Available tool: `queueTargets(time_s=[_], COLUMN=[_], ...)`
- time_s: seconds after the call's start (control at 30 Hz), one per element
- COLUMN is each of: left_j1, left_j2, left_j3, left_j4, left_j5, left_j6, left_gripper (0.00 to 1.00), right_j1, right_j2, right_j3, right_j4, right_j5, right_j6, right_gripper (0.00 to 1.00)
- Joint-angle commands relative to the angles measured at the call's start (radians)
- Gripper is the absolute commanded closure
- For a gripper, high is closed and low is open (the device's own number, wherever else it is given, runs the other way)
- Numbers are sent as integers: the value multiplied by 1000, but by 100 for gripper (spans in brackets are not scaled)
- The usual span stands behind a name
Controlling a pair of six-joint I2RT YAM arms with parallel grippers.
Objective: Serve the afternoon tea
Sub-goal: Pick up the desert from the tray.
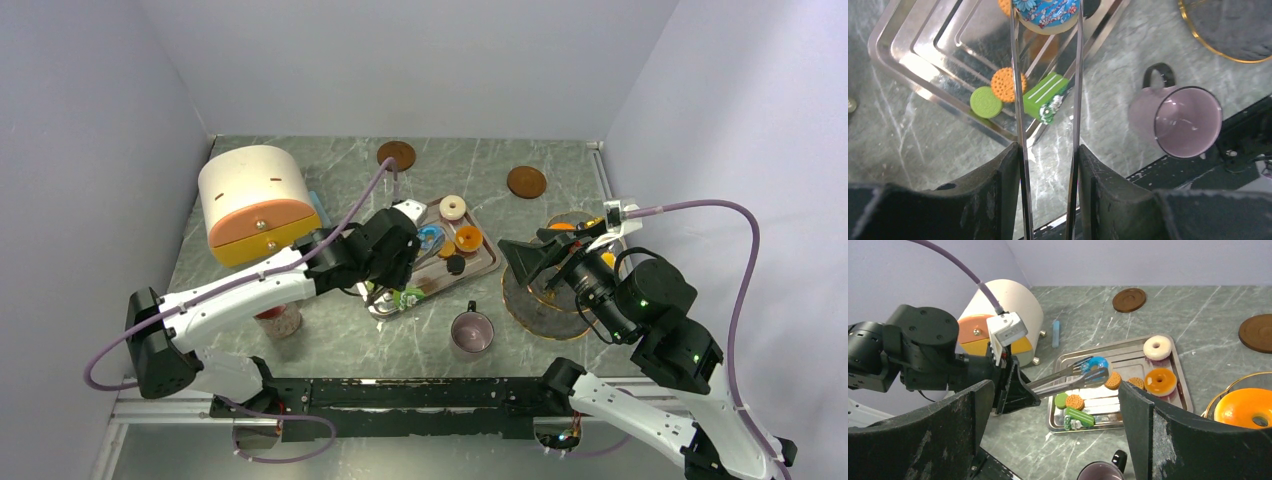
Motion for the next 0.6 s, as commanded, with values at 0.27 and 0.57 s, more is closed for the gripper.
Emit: queueTargets(time_s=[0.27, 0.57], left_j1=[-47, -87], left_j2=[62, 146], left_j3=[165, 235], left_j4=[161, 247], left_j5=[145, 232], left_j6=[29, 16], left_gripper=[59, 60], right_j1=[1, 0], right_j2=[1, -5], right_j3=[32, 46], right_j4=[26, 27], right_j5=[-18, -22], right_j6=[9, 11], right_gripper=[2, 2])
